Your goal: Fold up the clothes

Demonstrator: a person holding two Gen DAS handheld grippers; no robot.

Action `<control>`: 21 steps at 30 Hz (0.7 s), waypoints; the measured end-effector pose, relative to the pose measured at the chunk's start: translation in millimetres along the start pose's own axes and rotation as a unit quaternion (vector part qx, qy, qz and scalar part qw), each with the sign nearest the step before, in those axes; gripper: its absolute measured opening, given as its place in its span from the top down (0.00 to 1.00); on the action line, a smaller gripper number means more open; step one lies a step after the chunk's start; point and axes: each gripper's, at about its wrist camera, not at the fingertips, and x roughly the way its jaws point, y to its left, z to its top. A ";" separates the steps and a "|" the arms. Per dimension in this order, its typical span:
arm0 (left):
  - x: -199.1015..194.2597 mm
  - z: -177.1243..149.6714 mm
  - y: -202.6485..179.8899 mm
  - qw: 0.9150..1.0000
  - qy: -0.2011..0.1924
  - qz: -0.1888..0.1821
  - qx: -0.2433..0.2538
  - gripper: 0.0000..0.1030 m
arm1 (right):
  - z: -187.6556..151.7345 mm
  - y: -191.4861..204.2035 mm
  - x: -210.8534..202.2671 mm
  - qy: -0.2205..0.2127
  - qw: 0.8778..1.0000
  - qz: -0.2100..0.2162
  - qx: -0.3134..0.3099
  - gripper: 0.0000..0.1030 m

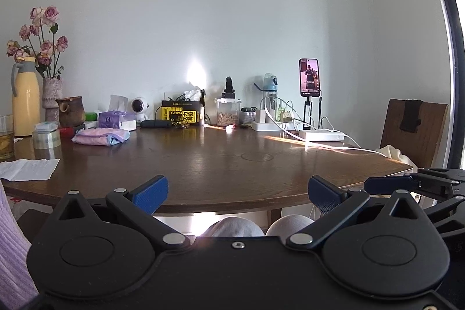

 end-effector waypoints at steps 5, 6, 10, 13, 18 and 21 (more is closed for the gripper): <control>0.1 0.0 1.8 1.000 0.002 0.013 -0.005 0.00 | 0.6 1.5 -3.7 -0.011 1.000 -0.005 -0.008 0.15; 1.5 0.0 2.6 1.000 0.006 0.015 -0.007 0.00 | 1.1 1.5 -3.8 -0.011 1.000 -0.004 -0.009 0.15; 3.9 -0.2 5.5 1.000 0.015 0.020 -0.011 0.00 | 2.4 1.4 -4.3 -0.016 1.000 -0.003 -0.008 0.15; 5.1 0.0 7.6 0.999 0.020 0.021 -0.013 0.00 | 2.5 2.2 -4.6 -0.018 1.000 -0.001 -0.008 0.15; 6.6 -1.3 6.2 0.999 0.028 0.017 -0.008 0.00 | 3.8 -0.9 -6.2 -0.024 1.000 -0.004 0.000 0.15; 8.5 -3.0 5.4 0.999 0.034 0.011 -0.006 0.00 | 3.7 -1.7 -5.8 -0.024 1.000 -0.007 0.003 0.15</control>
